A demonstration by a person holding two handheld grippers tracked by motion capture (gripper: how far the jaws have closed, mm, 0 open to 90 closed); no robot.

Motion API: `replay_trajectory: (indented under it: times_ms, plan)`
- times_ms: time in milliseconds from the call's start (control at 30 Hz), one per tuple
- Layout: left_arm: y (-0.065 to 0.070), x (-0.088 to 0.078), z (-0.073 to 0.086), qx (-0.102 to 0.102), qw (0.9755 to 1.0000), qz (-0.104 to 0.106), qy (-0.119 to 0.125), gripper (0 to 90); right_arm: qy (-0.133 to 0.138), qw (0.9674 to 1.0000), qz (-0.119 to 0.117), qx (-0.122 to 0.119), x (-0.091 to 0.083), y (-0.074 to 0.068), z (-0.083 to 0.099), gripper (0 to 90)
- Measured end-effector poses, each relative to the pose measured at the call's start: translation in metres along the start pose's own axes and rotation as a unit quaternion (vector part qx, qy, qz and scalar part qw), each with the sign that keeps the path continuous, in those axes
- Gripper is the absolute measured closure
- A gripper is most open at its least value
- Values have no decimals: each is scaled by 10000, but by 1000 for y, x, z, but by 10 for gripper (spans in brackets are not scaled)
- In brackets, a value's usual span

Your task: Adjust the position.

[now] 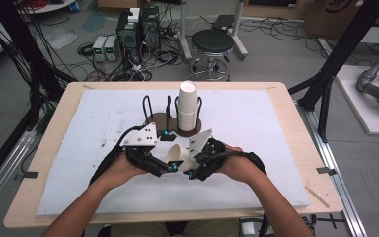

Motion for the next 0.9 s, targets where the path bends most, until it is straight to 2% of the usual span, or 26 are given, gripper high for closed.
replay_trajectory:
  times_ms: [133, 233, 333, 500, 700, 833, 900]
  plan:
    - [-6, -11, -2, -139, 9991, -181, 357, 186, 117, 9998, -25, 152, 0, 1, 6, 315]
    - [-12, -21, -2, -339, 9966, -374, 655, 185, 230, 9994, 23, 255, -1, 3, 11, 315]
    - [-17, -31, 0, -464, 9933, -545, 912, 181, 349, 9986, 58, 402, -3, 4, 17, 315]
    - [-24, -46, 5, -707, 9860, -775, 1298, 173, 593, 9961, 177, 636, -7, 6, 30, 315]
    - [-30, -58, 22, -974, 9786, -970, 1535, 167, 941, 9915, 372, 818, -11, 5, 44, 315]
    - [-32, -64, 34, -1081, 9749, -1100, 1607, 167, 1218, 9866, 562, 929, -15, 4, 53, 315]
    - [-32, -67, 39, -1127, 9739, -1115, 1625, 167, 1346, 9839, 668, 966, -17, 5, 57, 315]
Point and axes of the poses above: each handheld gripper's, and its own axes: x roughly forward along the jaws, z roughly out of its underside, y roughly to its right, the point moved 7 cm from there along x, roughly forward along the jaws, and after that the axes turned 4 degrees about z, right-handed, at the moved point
